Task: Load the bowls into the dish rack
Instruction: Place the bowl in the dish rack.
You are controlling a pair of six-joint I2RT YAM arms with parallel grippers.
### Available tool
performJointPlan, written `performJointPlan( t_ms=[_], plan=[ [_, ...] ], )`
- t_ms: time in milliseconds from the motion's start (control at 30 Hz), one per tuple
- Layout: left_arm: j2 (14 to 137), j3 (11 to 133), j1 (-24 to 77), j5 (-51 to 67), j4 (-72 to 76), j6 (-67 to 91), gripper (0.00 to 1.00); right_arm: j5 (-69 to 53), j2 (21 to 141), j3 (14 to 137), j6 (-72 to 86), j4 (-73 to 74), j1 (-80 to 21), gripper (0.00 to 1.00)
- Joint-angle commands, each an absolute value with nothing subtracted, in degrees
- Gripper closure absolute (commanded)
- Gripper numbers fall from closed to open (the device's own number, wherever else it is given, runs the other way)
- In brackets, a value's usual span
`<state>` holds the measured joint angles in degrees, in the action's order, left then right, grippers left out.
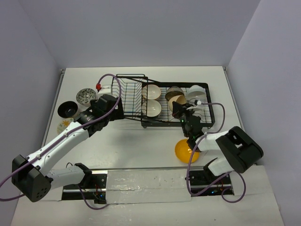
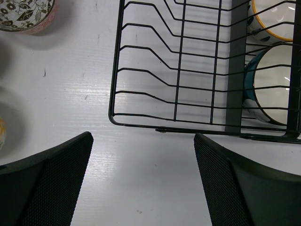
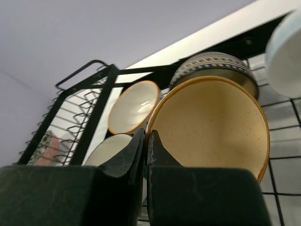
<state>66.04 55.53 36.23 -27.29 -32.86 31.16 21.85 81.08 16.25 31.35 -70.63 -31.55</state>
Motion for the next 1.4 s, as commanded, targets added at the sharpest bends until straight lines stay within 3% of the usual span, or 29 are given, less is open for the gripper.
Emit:
performJointPlan(
  t_ms=[0, 133, 400, 800, 967, 1100, 1267, 1367],
  plan=[
    [65.1, 55.4, 36.5, -28.8, -32.3, 31.4, 0.06, 28.2, 82.1, 17.5, 35.5, -101.2, -30.9, 1.00],
    [65.1, 55.3, 36.5, -28.7, -32.1, 31.2, 0.06, 30.5, 84.5, 18.5, 40.4, -101.2, -29.7, 1.00],
    [65.3, 55.4, 36.5, -28.3, -32.1, 31.0, 0.06, 27.8, 88.7, 21.4, 46.1, -101.2, -29.3, 0.62],
    [65.0, 55.4, 36.5, -28.8, -32.3, 30.7, 0.06, 20.8, 83.9, 22.4, 42.4, -95.7, -28.5, 0.56],
    [64.6, 55.5, 36.5, -29.0, -32.3, 30.6, 0.06, 14.9, 69.8, 32.6, 34.2, -55.2, -27.4, 0.55],
    [64.1, 55.7, 36.4, -28.3, -32.1, 29.8, 0.06, 10.9, 65.3, 49.8, 25.3, -26.7, -26.6, 0.54],
    [63.3, 55.5, 36.1, -27.4, -31.2, 28.7, 0.06, 6.8, 71.5, 73.8, 13.0, 8.5, -25.6, 0.50],
    [64.2, 55.9, 35.3, -27.1, -31.9, 28.3, 0.06, 3.4, 79.0, 82.1, 9.5, 23.4, -25.1, 0.50]
  ],
)
